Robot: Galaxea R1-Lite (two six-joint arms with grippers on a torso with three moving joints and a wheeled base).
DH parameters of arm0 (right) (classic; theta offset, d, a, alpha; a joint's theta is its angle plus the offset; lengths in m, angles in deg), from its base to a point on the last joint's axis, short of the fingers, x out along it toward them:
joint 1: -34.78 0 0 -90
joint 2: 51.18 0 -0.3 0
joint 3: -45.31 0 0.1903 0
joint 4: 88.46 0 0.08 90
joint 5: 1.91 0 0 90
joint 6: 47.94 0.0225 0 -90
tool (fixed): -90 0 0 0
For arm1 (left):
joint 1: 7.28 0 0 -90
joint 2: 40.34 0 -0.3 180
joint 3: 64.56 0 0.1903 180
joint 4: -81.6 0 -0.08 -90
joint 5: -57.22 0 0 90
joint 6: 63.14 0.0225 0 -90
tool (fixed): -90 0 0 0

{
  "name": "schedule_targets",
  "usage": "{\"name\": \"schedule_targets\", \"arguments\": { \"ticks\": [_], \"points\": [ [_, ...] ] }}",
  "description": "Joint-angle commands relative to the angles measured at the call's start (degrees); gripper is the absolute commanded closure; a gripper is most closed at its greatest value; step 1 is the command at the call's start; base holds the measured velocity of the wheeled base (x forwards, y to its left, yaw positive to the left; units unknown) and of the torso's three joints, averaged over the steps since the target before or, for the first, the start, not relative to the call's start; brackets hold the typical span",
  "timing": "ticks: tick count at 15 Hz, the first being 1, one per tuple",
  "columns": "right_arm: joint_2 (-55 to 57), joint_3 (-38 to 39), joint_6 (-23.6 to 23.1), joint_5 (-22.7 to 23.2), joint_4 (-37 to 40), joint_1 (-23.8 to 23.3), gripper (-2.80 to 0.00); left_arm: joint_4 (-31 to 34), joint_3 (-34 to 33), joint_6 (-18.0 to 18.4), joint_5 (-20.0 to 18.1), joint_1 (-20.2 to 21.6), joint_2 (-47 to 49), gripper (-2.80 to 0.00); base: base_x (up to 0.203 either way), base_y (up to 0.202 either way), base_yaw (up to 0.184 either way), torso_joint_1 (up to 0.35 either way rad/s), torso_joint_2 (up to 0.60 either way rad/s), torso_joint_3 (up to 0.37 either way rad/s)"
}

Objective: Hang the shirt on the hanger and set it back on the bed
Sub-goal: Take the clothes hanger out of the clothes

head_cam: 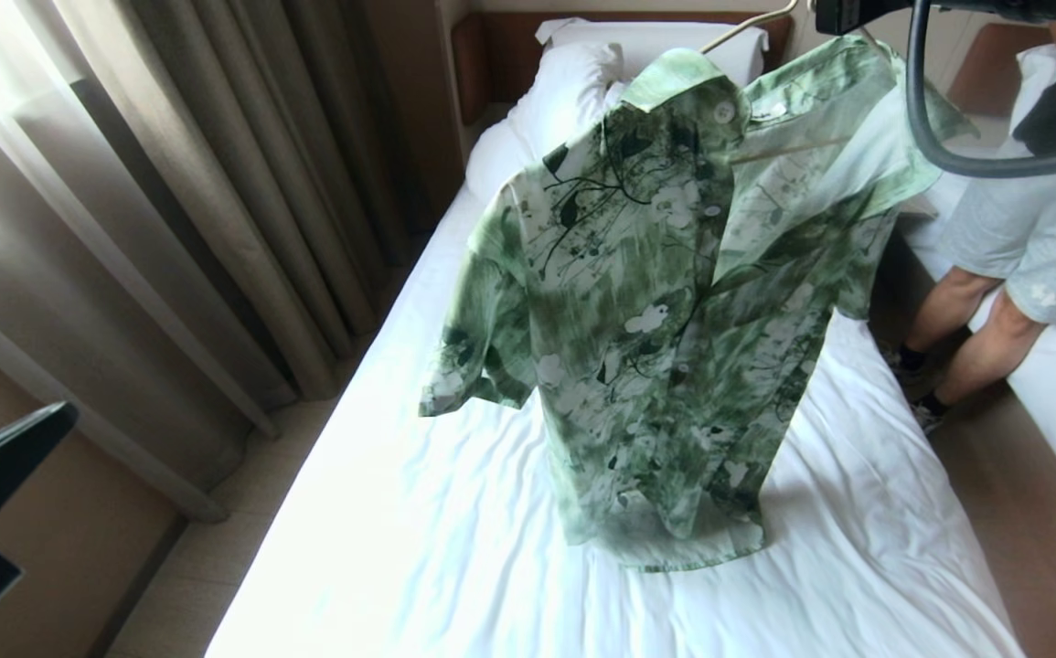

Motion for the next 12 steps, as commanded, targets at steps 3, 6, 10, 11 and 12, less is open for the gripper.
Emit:
{"name": "schedule_targets", "arguments": {
  "ticks": [3,6,10,11,12],
  "points": [
    [1.08,0.00,-0.16,-0.11,1.62,0.46,0.00,5.32,8.41,-1.39,-7.74,-3.95,6.96,0.00,0.000,0.000,0.000,0.000,0.00,0.000],
    [3.07,0.07,-0.04,-0.14,1.49,0.48,0.00,7.24,15.20,-3.25,-8.62,-13.42,15.31,0.00,0.000,0.000,0.000,0.000,0.00,0.000],
    [5.98,0.13,1.80,0.06,1.29,0.35,0.00,5.94,21.08,-3.61,-8.94,-21.63,28.06,0.00,0.000,0.000,0.000,0.000,0.00,0.000],
    [7.09,0.16,3.64,0.17,1.31,0.29,0.00,3.81,22.48,-3.63,-9.10,-22.42,31.72,0.00,0.000,0.000,0.000,0.000,0.00,0.000],
    [8.24,0.17,4.45,0.27,1.29,0.13,0.00,0.74,23.82,-3.61,-9.56,-22.88,35.21,0.00,0.000,0.000,0.000,0.000,0.00,0.000]
  ]
}}
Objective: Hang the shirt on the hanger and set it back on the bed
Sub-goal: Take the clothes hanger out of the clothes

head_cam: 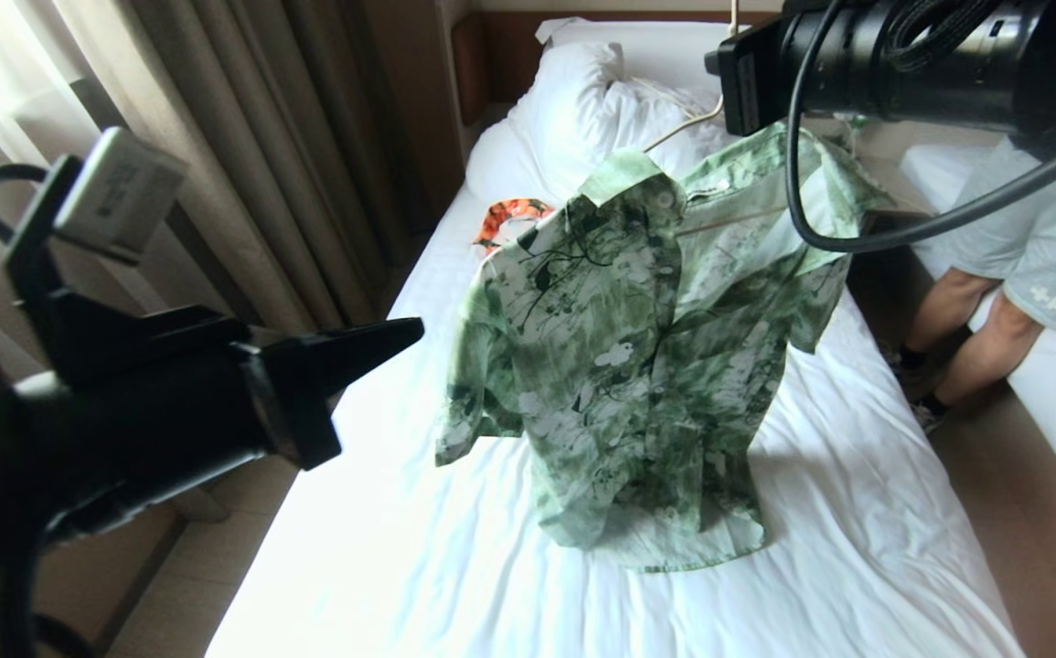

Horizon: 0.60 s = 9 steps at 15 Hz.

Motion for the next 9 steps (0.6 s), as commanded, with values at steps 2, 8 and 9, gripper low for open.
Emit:
{"name": "schedule_targets", "arguments": {
  "ticks": [2,8,9],
  "points": [
    [3.87,0.00,0.22,0.10,-0.46,-0.36,0.00,-6.63,3.55,-0.01,-1.28,-1.27,12.36,0.00,0.000,0.000,0.000,0.000,0.00,0.000],
    [10.23,0.09,0.57,0.35,-6.45,-0.40,0.00,-13.96,9.07,-1.35,-3.58,-1.82,21.85,-2.80,0.000,0.000,0.000,0.000,0.00,0.000],
    [10.51,0.13,1.74,0.73,-6.45,-0.40,0.00,-14.97,10.05,-1.63,-3.58,-1.75,23.44,-2.80,0.000,0.000,0.000,0.000,0.00,0.000]
  ]
}}
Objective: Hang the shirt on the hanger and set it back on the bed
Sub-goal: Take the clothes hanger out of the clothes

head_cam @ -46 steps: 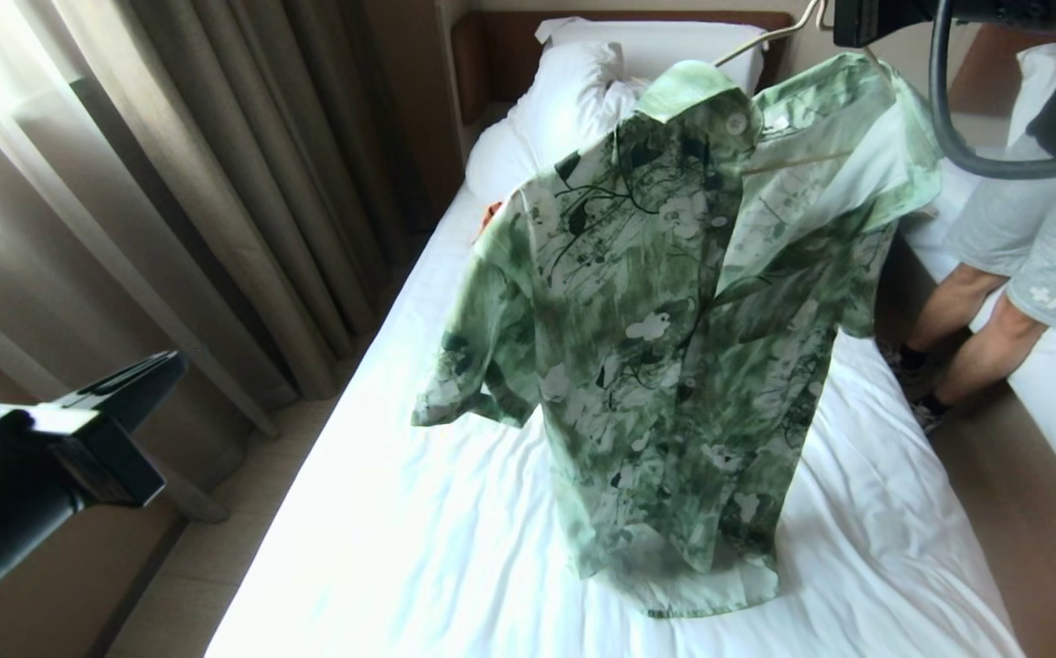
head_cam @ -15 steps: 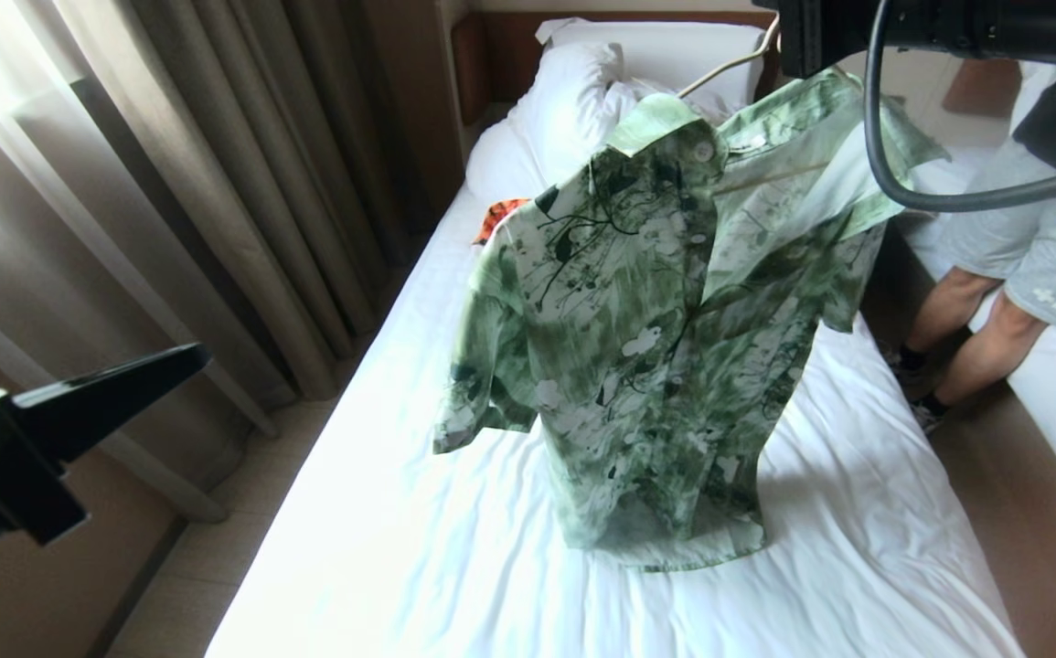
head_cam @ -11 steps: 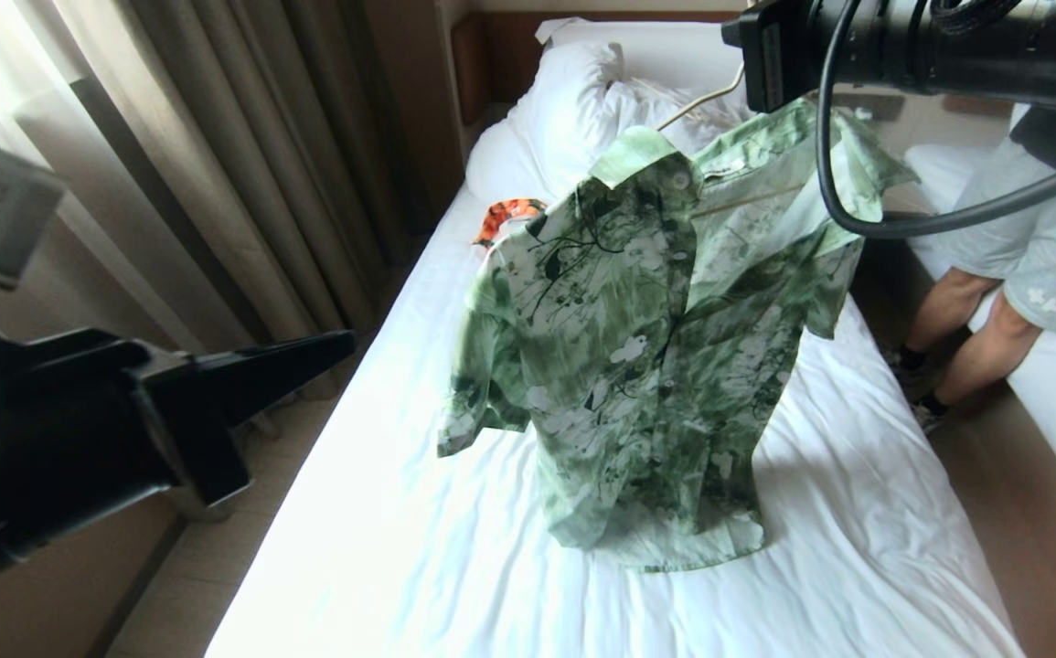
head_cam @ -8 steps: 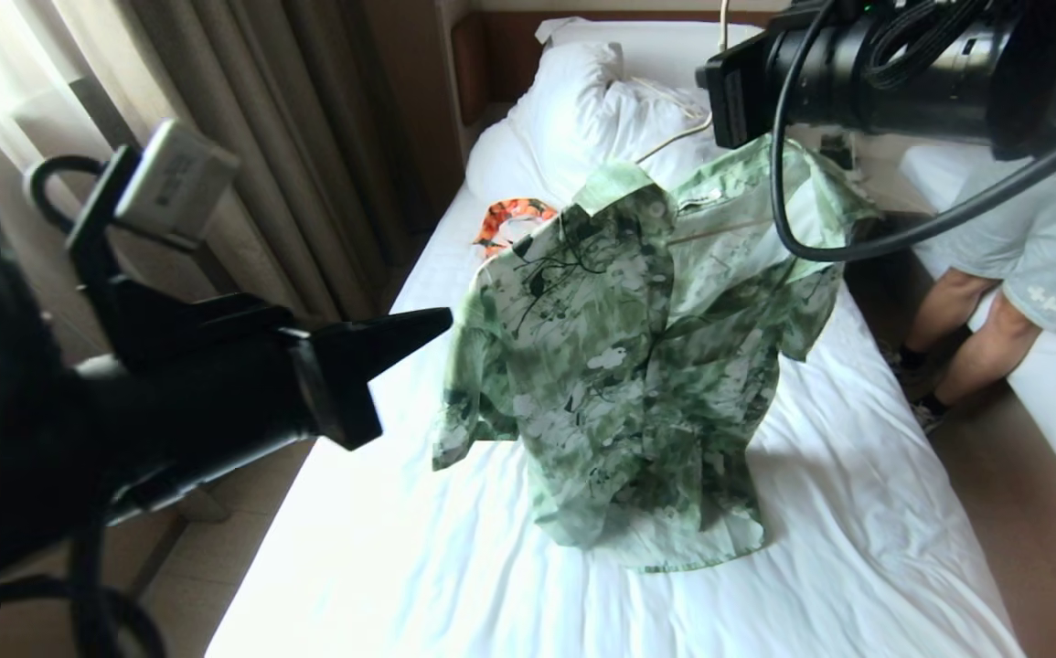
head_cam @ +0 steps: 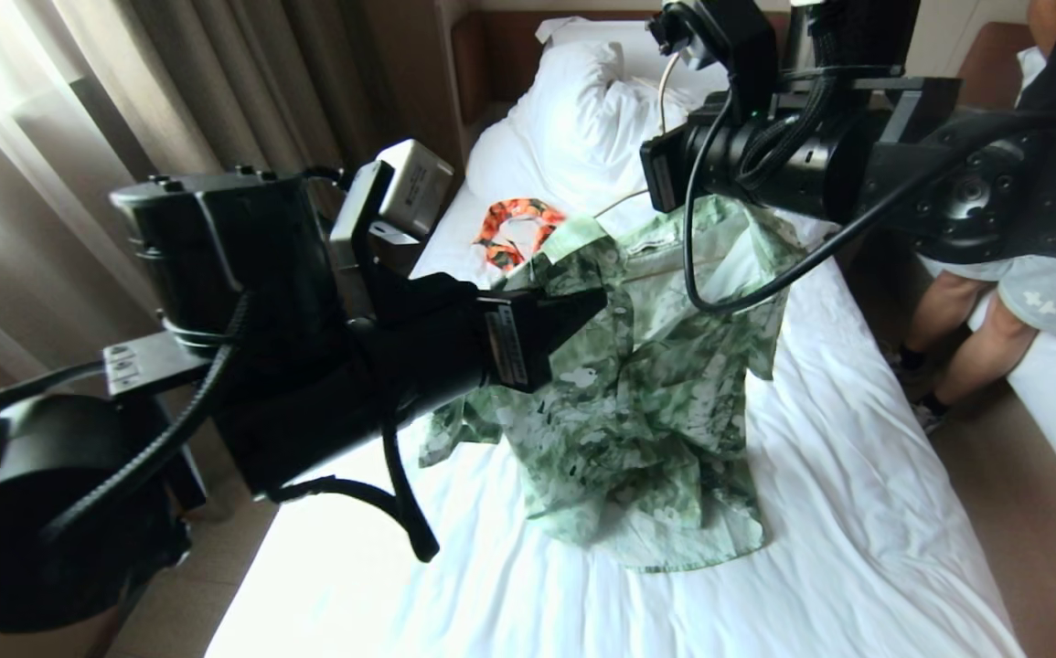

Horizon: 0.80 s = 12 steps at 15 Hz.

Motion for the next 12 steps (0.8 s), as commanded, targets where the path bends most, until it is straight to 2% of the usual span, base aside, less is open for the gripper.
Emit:
{"name": "schedule_targets", "arguments": {
  "ticks": [1,7,12],
  "points": [
    [1.35,0.07,0.46,0.14,-0.06,0.04,0.00,-1.05,2.21,-0.30,0.04,0.07,4.60,-2.80,0.000,0.000,0.000,0.000,0.00,0.000],
    [1.00,0.00,0.81,0.40,-0.15,0.04,0.00,-1.54,8.70,-1.19,0.21,0.39,10.03,-2.80,0.000,0.000,0.000,0.000,0.00,0.000],
    [0.38,0.07,0.89,0.31,-0.15,0.04,0.00,-1.55,9.60,-0.87,0.75,0.19,11.18,-2.80,0.000,0.000,0.000,0.000,0.00,0.000]
  ]
}}
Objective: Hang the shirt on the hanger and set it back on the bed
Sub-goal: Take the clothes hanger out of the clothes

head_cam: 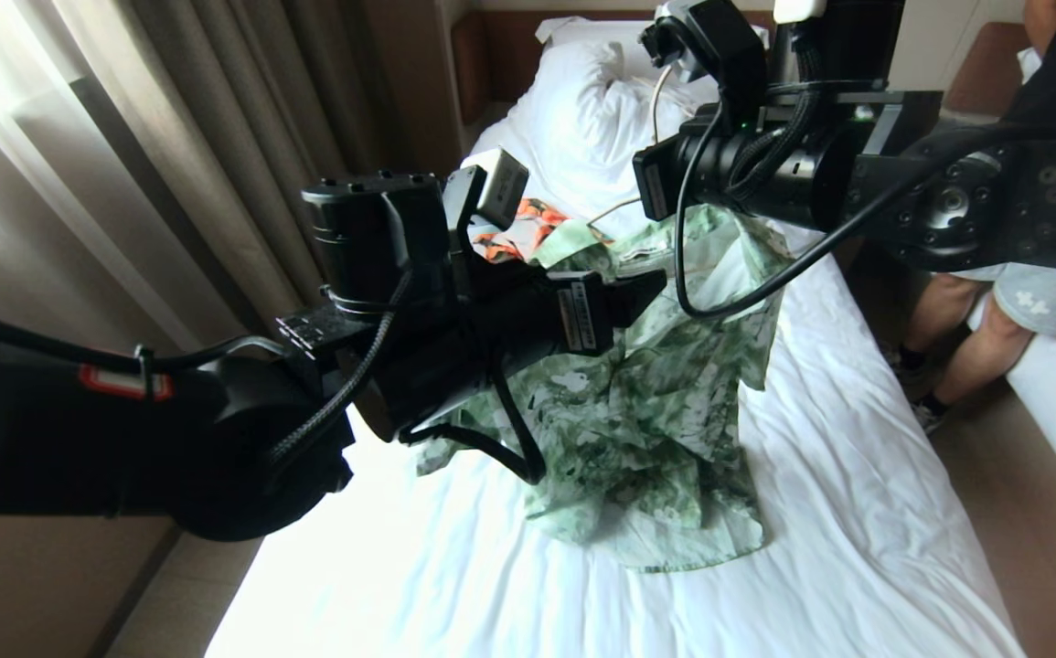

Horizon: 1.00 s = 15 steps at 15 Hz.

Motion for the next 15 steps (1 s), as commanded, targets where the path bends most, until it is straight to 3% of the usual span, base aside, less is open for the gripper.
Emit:
{"name": "schedule_targets", "arguments": {
  "ticks": [1,2,4,6,10,15],
  "points": [
    [-0.57,0.01,-0.18,-0.10,-0.02,0.02,0.00,-0.33,-0.21,0.40,0.94,-0.62,0.91,-2.80,0.000,0.000,0.000,0.000,0.00,0.000],
    [-0.66,0.01,-0.26,-0.10,0.07,0.02,0.00,-0.36,0.62,1.03,2.33,-1.01,1.72,-2.80,0.000,0.000,0.000,0.000,0.00,0.000],
    [-1.42,0.01,-0.27,-0.06,0.51,0.10,0.00,-0.72,3.52,2.77,8.56,-2.01,4.02,-2.80,0.000,0.000,0.000,0.000,0.00,0.000],
    [-1.61,0.01,-0.27,-0.10,0.51,0.10,0.00,-2.76,4.70,4.89,11.46,-3.02,5.40,-2.80,0.000,0.000,0.000,0.000,0.00,0.000],
    [-2.57,0.45,-0.27,-0.10,0.69,0.10,0.00,-4.26,5.23,10.11,22.39,-4.48,8.33,-2.80,0.000,0.000,0.000,0.000,0.00,0.000],
    [-4.70,3.18,-0.36,-0.19,0.69,0.78,0.00,-4.85,5.92,13.69,27.87,-5.52,8.70,-2.80,0.000,0.000,0.000,0.000,0.00,0.000]
  ]
}}
